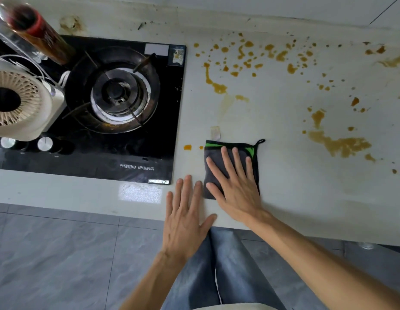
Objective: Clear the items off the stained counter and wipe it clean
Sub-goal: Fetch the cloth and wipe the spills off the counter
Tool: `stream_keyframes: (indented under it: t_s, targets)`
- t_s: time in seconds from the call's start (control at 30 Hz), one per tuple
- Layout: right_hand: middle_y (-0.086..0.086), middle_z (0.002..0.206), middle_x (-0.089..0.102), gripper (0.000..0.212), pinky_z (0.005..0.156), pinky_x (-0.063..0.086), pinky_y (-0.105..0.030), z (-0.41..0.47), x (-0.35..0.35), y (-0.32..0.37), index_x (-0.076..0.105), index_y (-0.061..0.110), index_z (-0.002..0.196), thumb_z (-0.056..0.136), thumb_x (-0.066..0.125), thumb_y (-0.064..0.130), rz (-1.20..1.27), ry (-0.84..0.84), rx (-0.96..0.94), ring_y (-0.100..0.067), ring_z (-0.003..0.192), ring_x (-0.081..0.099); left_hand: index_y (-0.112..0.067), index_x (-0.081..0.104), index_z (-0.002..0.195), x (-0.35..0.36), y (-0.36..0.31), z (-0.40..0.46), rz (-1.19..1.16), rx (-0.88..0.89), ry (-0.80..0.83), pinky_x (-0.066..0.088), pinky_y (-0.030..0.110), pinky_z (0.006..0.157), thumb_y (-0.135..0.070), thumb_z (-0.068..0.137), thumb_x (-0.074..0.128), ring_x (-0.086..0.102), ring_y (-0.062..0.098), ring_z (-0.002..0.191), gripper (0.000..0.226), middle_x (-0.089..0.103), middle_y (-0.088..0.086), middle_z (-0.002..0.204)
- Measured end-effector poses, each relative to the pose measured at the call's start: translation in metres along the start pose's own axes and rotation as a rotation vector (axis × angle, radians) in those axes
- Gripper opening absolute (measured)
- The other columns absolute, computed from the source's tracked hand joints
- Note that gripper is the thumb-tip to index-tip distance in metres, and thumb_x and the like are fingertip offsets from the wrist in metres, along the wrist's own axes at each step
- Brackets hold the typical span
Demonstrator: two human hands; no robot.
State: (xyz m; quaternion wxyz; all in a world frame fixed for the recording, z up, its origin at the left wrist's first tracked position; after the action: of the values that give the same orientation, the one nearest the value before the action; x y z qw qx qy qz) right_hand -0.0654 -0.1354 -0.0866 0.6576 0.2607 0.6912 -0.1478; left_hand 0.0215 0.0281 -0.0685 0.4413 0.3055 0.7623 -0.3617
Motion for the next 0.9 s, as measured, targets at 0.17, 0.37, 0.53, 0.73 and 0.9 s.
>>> stream_keyframes:
  t_s: [0.17, 0.37, 0.53, 0.73, 0.9]
  targets:
    - [-0.009, 0.176, 0.013, 0.066, 0.126, 0.012, -0.064, 0.035, -0.001, 0.021, 0.027, 0.038, 0.165, 0.104, 0.038, 0.062, 0.031, -0.03, -0.051, -0.039, 0.162, 0.01, -0.013, 0.008, 0.169, 0.001, 0.0, -0.004, -0.022, -0.03, -0.038, 0.011, 0.051, 0.132, -0.072, 0.096, 0.046, -0.007, 0.022, 0.165, 0.101, -0.004, 0.002, 0.178]
    - [-0.005, 0.176, 0.014, 0.067, 0.127, 0.011, -0.06, 0.107, -0.01, 0.011, 0.026, 0.04, 0.165, 0.103, 0.034, 0.065, 0.03, -0.016, 0.01, -0.034, 0.162, 0.012, -0.007, 0.014, 0.167, 0.0, 0.002, 0.0, 0.0, -0.043, -0.036, 0.014, 0.051, 0.132, -0.076, 0.095, 0.043, -0.003, 0.023, 0.165, 0.104, 0.0, 0.005, 0.178]
    - [-0.01, 0.176, 0.011, 0.067, 0.127, 0.01, -0.062, 0.083, -0.008, -0.003, 0.021, 0.036, 0.167, 0.106, 0.028, 0.064, 0.008, -0.044, 0.126, -0.038, 0.162, 0.009, -0.019, 0.004, 0.169, 0.003, 0.003, -0.002, -0.023, -0.021, -0.039, 0.009, 0.051, 0.132, -0.074, 0.096, 0.041, -0.008, 0.024, 0.165, 0.099, -0.005, 0.003, 0.178]
    - [-0.012, 0.175, 0.014, 0.062, 0.124, 0.014, -0.067, 0.055, 0.002, 0.038, 0.027, 0.039, 0.165, 0.107, 0.036, 0.058, 0.039, -0.054, -0.003, -0.044, 0.16, 0.013, -0.019, 0.016, 0.168, 0.003, 0.003, -0.001, -0.019, -0.033, -0.006, 0.014, 0.054, 0.132, -0.075, 0.096, 0.041, -0.007, 0.025, 0.165, 0.094, 0.001, 0.005, 0.177]
    - [-0.008, 0.175, 0.017, 0.066, 0.126, 0.01, -0.063, 0.116, -0.008, 0.044, 0.029, 0.038, 0.164, 0.103, 0.034, 0.063, 0.053, -0.019, 0.018, -0.039, 0.161, 0.014, -0.017, 0.01, 0.169, 0.001, 0.003, -0.001, 0.011, -0.033, -0.011, 0.01, 0.053, 0.132, -0.075, 0.098, 0.037, -0.009, 0.026, 0.164, 0.096, -0.005, 0.007, 0.177]
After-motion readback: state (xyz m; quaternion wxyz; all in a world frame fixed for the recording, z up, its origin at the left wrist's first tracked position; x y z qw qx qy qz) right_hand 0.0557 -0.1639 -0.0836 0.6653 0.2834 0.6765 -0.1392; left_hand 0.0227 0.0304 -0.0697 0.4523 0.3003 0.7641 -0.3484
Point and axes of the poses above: each hand's wrist, its own z-axis towards the middle knuckle, its own x-axis out of the palm, y = z × x, the point moved 3 cm from there along z, towards the middle knuckle
